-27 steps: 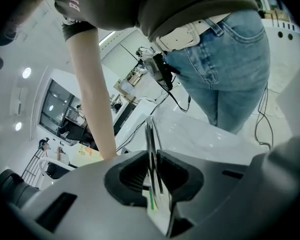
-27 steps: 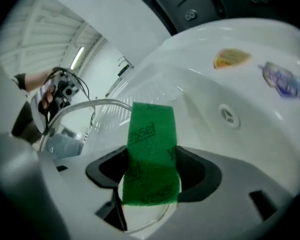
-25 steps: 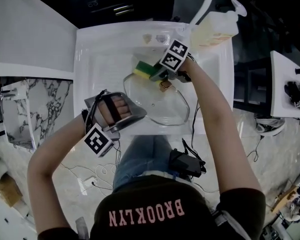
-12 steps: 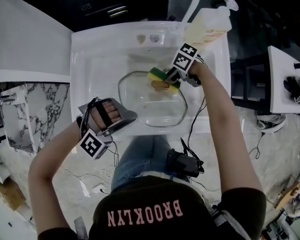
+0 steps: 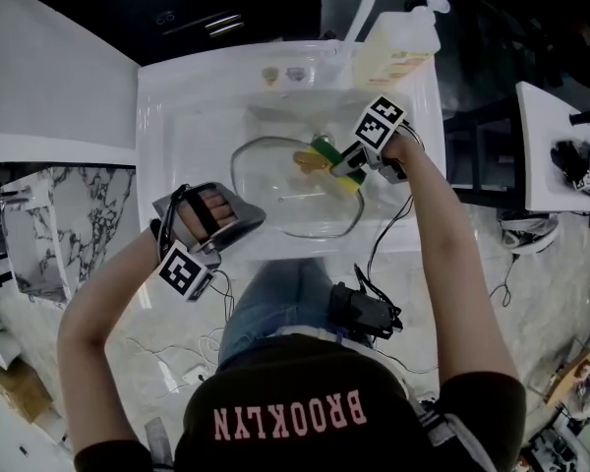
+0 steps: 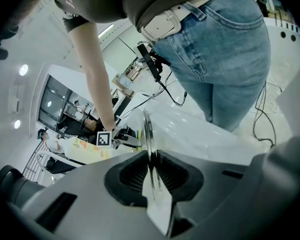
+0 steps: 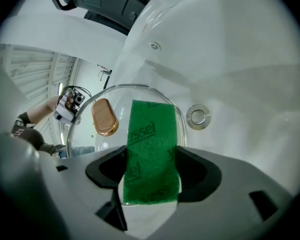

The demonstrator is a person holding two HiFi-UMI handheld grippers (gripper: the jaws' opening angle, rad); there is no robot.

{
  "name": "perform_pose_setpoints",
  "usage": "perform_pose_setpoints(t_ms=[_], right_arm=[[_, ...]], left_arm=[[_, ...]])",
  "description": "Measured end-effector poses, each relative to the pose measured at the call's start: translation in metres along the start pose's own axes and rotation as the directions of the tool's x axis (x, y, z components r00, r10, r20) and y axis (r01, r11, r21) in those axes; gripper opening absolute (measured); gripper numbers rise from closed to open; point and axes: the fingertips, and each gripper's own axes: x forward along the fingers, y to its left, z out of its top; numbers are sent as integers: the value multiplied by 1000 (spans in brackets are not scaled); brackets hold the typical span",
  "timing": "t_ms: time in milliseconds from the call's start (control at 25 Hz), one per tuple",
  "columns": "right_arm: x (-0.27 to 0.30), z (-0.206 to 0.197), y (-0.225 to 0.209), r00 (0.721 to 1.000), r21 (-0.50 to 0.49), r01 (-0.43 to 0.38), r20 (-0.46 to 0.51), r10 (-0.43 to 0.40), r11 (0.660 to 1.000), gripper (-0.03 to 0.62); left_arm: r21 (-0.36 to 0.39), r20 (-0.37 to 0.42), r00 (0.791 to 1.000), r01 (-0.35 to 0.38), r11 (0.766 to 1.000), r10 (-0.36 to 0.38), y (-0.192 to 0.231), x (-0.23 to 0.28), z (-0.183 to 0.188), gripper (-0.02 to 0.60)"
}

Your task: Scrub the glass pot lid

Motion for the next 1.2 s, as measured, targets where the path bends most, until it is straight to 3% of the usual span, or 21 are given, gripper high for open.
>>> perform_pose_setpoints(t_ms=[400,600,760,920,1200], right_arm=[[-12,-39,34,997,92,36,57,-42,995,288],[-23,-50,57,996,23,60,70,-62,998,288],[-41,-43,73,976,-12,104,194,-100,995,288],[-65,-30,86,919,11,144,371,-138,989,288],[-102,-16,104,757,89,212,615,-221,973,288]], left_arm=[[-83,-16,992,125,989,-126,6,2,-4,48],[-65,-35,990,135,989,-138,-2,14,-6,48],[-77,-63,983,168,983,-173,-10,27,-6,38],[-150,-76,977,185,971,-198,-11,33,-11,26],[-196,-113,958,240,951,-265,-23,39,-25,25]])
